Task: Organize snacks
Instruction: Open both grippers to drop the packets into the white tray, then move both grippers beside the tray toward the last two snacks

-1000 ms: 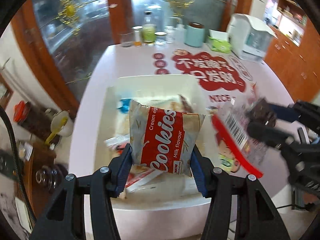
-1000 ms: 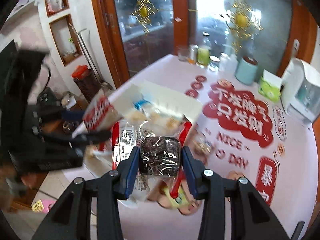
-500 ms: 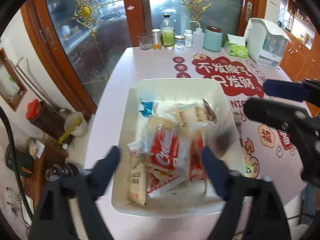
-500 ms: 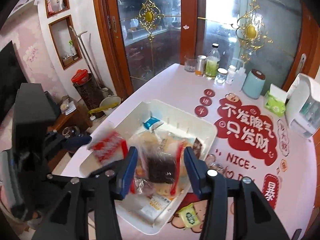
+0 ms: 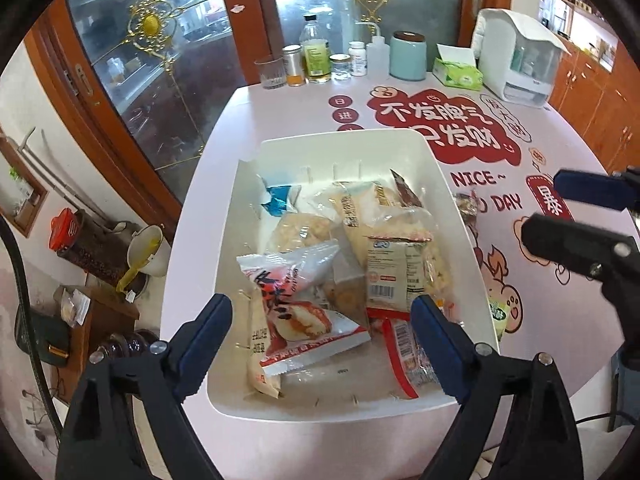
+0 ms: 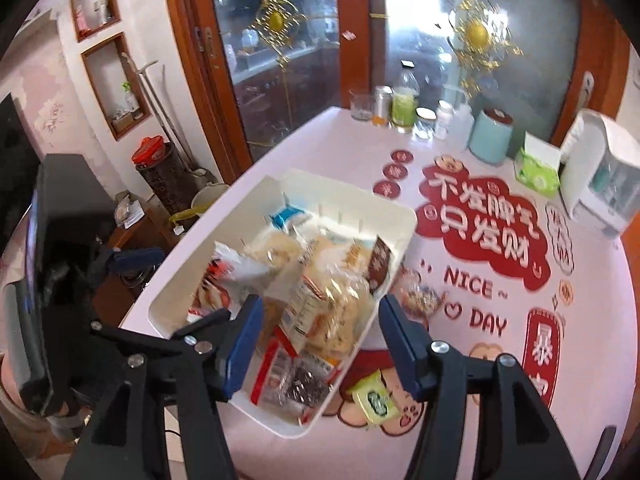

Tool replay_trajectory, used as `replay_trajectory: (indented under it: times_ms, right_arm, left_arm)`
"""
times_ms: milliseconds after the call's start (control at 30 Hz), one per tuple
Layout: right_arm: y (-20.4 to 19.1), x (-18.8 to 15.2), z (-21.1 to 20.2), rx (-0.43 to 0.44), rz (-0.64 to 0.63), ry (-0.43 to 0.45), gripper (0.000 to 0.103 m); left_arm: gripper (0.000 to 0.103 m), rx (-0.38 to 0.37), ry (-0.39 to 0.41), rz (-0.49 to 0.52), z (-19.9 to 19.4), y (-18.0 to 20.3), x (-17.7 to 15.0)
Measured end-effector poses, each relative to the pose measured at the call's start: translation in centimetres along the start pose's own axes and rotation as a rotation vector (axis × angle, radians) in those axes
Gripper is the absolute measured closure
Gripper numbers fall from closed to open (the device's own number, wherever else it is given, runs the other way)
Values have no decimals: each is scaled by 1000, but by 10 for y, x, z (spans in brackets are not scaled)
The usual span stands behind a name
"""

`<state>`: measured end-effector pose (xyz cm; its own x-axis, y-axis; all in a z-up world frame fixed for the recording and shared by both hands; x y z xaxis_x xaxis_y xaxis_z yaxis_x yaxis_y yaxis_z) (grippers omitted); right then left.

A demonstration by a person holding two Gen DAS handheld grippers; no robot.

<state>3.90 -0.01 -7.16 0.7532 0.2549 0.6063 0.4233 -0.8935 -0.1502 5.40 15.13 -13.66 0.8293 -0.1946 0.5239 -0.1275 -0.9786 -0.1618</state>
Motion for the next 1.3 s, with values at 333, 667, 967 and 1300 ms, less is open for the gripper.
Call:
replay_trajectory:
  times_ms: [333, 667, 967, 1300]
  right_arm:
    - [31, -36, 15, 33, 174, -91, 43]
    - [67, -40, -17, -73, 124, -75, 43]
    - [142, -10, -57, -104, -98, -17, 43]
    - [210, 21, -31, -6, -427, -77, 43]
  left_arm:
    - [13, -50, 17, 85, -7, 30, -4]
    - [13, -51, 39, 33, -22, 51, -2]
    - [12, 61, -12, -144, -31, 87, -2]
    - [12, 126, -75, -439, -32, 167, -18]
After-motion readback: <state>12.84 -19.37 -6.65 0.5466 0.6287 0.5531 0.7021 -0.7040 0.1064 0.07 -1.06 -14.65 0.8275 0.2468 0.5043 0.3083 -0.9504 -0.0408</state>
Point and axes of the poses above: each gripper's, at about its wrist camera, not at the fingertips, and z roughly the way its jaws point, y to its right, x to its top, the point moved 6 cm from there along z, roughly the way its jaws point, and after that the axes turned 5 degrees about x, right-handed, at the moved point
